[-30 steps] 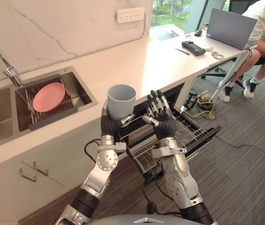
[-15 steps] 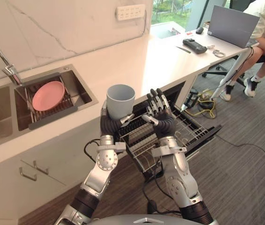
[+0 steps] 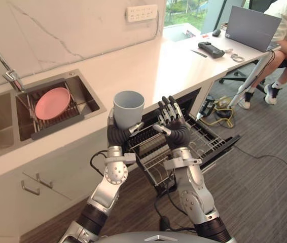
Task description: Walk over to the sink, pick up the cup, carry it to the dishwasher, place the cup inside the dishwasher, then close the dishwasher door
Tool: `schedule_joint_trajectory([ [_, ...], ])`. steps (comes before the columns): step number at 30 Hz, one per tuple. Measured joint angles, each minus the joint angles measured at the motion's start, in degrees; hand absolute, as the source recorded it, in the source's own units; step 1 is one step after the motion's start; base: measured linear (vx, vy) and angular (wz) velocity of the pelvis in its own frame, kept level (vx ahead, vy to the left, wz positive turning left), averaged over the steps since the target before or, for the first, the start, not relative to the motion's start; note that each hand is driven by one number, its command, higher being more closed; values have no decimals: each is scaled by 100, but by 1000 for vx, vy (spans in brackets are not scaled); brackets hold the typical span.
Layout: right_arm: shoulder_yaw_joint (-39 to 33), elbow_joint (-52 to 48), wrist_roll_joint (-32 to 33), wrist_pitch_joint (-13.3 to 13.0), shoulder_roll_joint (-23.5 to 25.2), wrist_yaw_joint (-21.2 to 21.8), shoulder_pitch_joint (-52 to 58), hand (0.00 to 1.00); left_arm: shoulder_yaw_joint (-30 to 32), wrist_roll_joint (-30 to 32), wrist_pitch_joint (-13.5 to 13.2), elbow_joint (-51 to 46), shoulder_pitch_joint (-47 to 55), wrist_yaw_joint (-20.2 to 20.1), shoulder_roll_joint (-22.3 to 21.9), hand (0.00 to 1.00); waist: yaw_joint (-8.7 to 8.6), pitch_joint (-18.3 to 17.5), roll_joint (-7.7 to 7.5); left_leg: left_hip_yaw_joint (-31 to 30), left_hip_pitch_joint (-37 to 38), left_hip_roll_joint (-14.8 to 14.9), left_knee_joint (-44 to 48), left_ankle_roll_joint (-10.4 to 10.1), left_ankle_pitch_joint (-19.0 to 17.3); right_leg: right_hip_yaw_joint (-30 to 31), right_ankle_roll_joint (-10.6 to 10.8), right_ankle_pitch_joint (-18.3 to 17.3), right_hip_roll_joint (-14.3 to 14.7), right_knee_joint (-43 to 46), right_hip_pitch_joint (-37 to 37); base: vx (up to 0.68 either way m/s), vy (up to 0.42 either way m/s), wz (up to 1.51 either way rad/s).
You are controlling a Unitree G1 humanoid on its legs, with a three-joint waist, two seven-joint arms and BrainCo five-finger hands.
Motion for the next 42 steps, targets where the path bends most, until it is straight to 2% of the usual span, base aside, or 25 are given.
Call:
schedule_joint_trajectory([
  [8, 96, 2, 147, 173, -3, 205, 0, 0, -5, 713, 107, -49, 0, 450, -6, 100, 4, -1, -1, 25, 2, 0, -12, 0, 0, 17, 6, 9, 3, 1, -14, 0, 0, 0],
  [14, 235, 2, 213, 234, -6, 226, -2, 0, -25, 1128, 208, -47, 0, 491, -5, 100, 20, -3, -6, 29, 3, 0, -14, 0, 0, 20, 7, 13, 3, 1, -16, 0, 0, 0],
  [27, 396, 2, 273, 400, -7, 208, -294, 0, -196, 1346, 213, 137, -2, 654, 7, 100, 70, -69, -99, 59, 16, 1, -14, 0, 3, 53, 4, 40, 8, 1, -25, 0, 0, 0],
  [42, 478, 66, 338, 1007, -20, -299, -470, 0, -471, 1725, 211, 301, -4, 872, 51, 100, 142, -172, -135, 26, 56, -6, -106, -1, 76, 5, -2, 46, 4, 2, 7, 0, 0, 0],
])
